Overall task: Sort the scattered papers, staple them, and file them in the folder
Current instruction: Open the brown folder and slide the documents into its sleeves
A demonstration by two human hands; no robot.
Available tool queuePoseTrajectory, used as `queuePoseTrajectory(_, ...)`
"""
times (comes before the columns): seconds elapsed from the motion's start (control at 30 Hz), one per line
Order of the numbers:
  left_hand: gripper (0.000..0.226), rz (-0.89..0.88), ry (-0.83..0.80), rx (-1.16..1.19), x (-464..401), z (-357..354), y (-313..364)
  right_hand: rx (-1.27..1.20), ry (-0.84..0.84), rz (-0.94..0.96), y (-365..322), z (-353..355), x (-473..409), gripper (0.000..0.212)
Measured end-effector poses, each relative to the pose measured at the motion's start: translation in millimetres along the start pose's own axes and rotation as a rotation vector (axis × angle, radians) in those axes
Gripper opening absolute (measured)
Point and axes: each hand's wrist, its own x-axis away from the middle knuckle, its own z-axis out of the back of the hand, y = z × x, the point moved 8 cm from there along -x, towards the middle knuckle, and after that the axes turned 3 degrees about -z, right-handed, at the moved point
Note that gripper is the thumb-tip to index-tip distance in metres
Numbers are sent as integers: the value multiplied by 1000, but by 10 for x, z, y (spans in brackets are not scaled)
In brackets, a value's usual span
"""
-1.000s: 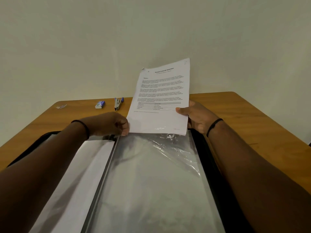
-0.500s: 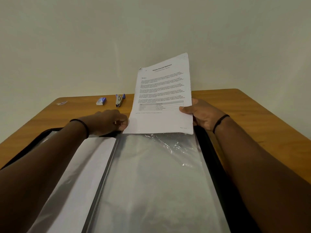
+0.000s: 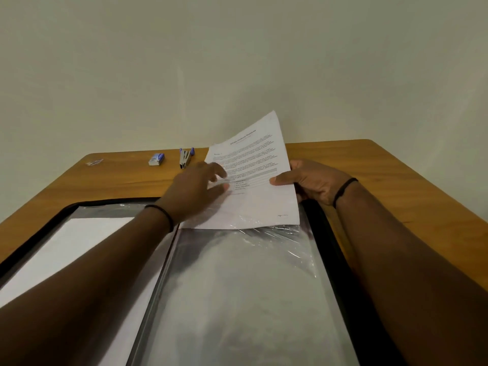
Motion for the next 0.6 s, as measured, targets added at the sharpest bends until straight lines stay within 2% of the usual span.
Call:
queuePoseTrajectory(0.1, 19, -88, -197, 117, 15, -283, 487, 41, 56, -37, 35, 11, 17, 31)
queuePoseTrajectory(0.27, 22, -28, -307, 343, -81, -459, 804, 28, 91, -23, 15, -44, 42, 30)
queuePoseTrajectory(0.33, 18, 25, -266, 416, -105, -484, 842, 20, 109, -28, 12, -46, 44, 29)
queuePoseTrajectory(0.5, 17, 122, -35, 483, -216, -410, 778, 48, 156, -66, -16, -47, 27, 29)
queuePoseTrajectory(0.6, 19, 118, -30, 445, -246, -464, 790, 80, 120, -150, 37, 9, 76, 29)
